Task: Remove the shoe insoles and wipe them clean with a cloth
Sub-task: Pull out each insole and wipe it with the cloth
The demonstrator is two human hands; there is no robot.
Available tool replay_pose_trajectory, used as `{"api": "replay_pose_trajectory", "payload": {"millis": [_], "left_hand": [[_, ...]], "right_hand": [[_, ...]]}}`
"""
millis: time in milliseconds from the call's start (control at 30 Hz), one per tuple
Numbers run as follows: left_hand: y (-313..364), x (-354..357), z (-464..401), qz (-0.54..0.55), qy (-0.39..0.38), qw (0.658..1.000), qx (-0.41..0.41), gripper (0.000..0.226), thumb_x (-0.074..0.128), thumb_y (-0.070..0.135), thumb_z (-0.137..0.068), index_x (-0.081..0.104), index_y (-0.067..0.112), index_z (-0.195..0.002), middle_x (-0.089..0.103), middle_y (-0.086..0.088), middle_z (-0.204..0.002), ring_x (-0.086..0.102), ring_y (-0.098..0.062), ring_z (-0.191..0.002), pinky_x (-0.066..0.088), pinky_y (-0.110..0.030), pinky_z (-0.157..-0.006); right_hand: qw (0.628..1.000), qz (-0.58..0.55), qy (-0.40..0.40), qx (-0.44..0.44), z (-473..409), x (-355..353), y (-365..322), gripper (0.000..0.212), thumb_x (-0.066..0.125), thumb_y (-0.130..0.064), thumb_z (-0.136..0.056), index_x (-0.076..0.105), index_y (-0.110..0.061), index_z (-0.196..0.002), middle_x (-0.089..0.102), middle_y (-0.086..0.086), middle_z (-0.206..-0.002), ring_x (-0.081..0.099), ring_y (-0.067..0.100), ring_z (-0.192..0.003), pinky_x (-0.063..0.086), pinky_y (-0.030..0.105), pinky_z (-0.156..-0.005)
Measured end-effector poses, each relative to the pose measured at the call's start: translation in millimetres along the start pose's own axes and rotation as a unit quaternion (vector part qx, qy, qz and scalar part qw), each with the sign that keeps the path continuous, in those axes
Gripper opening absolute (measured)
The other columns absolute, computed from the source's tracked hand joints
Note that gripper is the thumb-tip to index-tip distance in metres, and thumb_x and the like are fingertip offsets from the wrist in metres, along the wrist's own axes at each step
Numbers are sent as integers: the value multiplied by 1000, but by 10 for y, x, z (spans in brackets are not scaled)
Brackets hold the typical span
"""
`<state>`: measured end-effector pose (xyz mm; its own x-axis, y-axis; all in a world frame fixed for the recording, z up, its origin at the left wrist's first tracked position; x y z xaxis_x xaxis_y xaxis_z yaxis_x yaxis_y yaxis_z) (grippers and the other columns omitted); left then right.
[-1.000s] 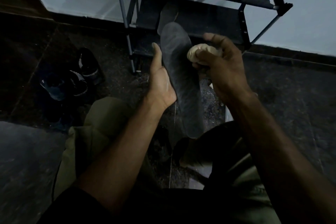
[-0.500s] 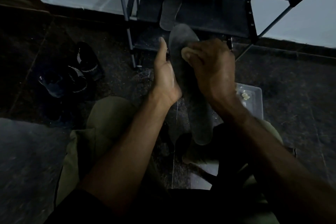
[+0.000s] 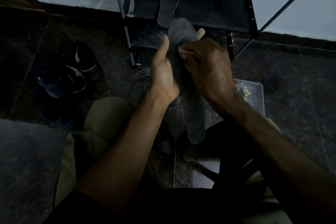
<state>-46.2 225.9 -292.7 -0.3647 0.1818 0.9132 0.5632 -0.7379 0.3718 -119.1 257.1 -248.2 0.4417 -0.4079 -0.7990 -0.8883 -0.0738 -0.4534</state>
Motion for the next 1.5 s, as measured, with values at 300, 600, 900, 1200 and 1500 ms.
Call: {"api": "replay_pose_trajectory", "payload": {"millis": [300,600,900,1200,1500], "left_hand": [[6,2,-18,-5,-30,999,16,69,18,52,-102,38,-1,-140,39,-15,-150,38,-29,-137,28,-41,-116],[-1,-14,-32,-2,-17,1000,10,65,18,50,-103,42,0,-137,47,-16,-138,42,-29,-130,26,-41,-116],[27,-33,12,6,-4,1000,28,62,17,45,-103,49,1,-135,43,-16,-147,34,-33,-141,24,-42,-119],[28,-6,9,-27,70,997,35,52,32,43,-103,70,7,-102,70,-13,-101,66,-26,-97,52,-36,-90],[3,-1,11,0,43,999,16,60,22,45,-104,57,2,-129,52,-19,-139,48,-30,-131,35,-40,-113]], "right_hand": [[998,16,38,43,-58,15,-15,25,48,-19,-95,69,-6,-97,65,12,-95,59,21,-82,45,25,-66],[1000,11,-3,4,-18,-88,-19,20,54,-19,-95,68,-5,-100,63,13,-99,57,17,-84,42,15,-65],[999,-29,37,25,71,125,-218,33,44,-19,-93,69,0,-100,65,18,-101,62,28,-91,50,34,-78],[993,38,90,71,-318,-183,74,22,52,-18,-96,68,-3,-98,63,14,-99,48,10,-82,30,4,-65],[997,38,56,-25,-49,113,-191,29,43,-19,-98,66,-2,-100,65,19,-106,61,25,-95,49,26,-83]]}}
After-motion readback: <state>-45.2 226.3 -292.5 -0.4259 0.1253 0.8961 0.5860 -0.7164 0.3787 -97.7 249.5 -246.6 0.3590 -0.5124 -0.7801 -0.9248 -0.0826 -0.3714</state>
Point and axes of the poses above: each hand's wrist, its own z-axis away from the middle knuckle, its own x-axis out of the palm, y = z × x, the point moved 4 cm from there along -z, towards the middle knuckle
